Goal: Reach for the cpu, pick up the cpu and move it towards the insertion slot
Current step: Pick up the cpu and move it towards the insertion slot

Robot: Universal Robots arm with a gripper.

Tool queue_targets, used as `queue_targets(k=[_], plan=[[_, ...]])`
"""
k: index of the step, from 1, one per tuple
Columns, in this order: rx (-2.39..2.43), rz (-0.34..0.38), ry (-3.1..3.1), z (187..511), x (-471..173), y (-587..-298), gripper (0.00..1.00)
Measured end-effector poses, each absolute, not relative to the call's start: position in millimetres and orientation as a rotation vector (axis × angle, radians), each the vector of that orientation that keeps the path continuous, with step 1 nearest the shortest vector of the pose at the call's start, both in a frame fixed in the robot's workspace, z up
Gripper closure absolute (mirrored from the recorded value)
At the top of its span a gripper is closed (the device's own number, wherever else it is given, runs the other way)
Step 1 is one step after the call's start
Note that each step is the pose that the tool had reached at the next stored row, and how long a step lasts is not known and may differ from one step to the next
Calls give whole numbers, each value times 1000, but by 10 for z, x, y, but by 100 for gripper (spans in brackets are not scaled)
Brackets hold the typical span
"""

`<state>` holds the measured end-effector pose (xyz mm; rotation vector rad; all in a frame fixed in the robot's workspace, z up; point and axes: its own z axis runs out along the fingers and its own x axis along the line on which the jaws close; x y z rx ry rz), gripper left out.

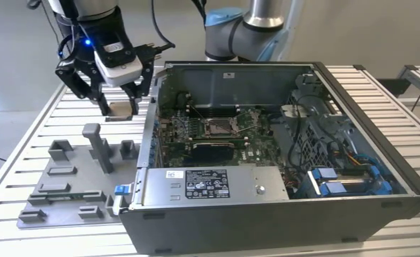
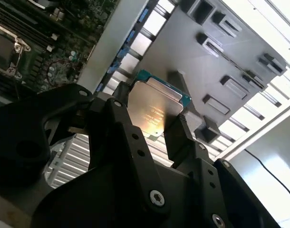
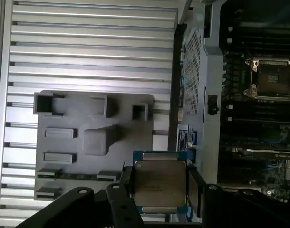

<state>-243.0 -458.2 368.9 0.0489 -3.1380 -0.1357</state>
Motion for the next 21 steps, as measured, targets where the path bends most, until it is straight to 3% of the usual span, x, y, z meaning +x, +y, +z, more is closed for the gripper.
queue_targets(k=[21], plan=[[49,-136,-3138,3688,-1470,-4583,100]])
